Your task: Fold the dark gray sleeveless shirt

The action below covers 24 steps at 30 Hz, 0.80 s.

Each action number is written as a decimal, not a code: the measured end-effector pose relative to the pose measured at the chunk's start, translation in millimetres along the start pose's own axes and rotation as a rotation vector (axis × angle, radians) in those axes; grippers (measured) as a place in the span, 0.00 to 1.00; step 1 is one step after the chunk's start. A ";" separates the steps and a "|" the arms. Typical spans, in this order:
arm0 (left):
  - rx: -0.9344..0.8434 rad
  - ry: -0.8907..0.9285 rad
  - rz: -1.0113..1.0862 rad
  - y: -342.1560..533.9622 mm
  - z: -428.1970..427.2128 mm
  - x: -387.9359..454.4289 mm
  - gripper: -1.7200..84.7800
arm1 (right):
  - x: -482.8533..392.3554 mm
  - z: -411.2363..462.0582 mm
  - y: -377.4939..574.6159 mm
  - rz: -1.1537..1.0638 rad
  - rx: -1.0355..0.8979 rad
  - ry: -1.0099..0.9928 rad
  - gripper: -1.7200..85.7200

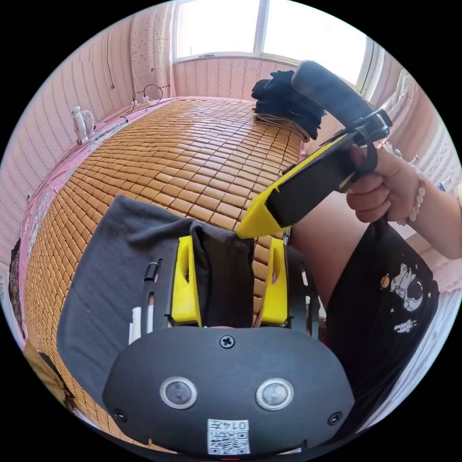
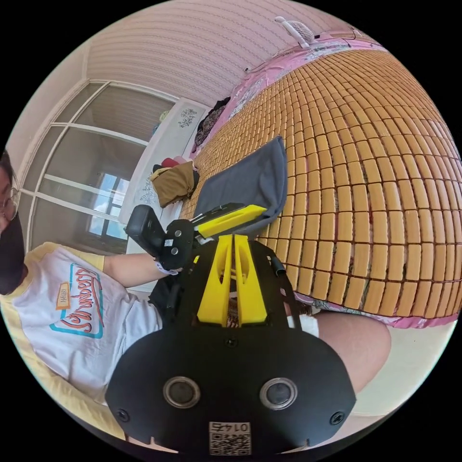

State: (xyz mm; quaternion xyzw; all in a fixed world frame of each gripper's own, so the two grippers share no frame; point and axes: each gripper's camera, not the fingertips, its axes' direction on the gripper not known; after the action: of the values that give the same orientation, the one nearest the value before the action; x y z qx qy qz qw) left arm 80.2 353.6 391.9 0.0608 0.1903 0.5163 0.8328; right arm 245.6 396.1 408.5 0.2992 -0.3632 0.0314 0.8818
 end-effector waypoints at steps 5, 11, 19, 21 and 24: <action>-0.034 -0.082 -0.063 7.2 0.2 -2.8 0.04 | 2.8 -6.0 4.3 0.005 0.018 0.021 0.05; -0.014 0.032 0.064 31.3 -24.1 13.2 0.02 | 35.6 -32.2 5.9 0.157 0.205 0.168 0.14; -0.013 0.037 0.072 63.6 -49.6 26.8 0.02 | 41.1 -7.1 -34.4 0.140 0.232 0.228 0.15; 0.005 0.027 0.065 68.8 -54.9 27.4 0.02 | 39.4 0.9 -44.5 0.136 0.197 0.259 0.12; 0.001 0.017 0.040 75.6 -60.5 25.5 0.02 | 31.1 14.8 -55.2 0.083 0.101 0.303 0.06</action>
State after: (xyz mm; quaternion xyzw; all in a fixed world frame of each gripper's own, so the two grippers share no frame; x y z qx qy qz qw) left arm 4.0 405.1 352.3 0.0605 0.1963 0.5331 0.8207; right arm 274.3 337.8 409.4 0.3196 -0.2361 0.1307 0.9083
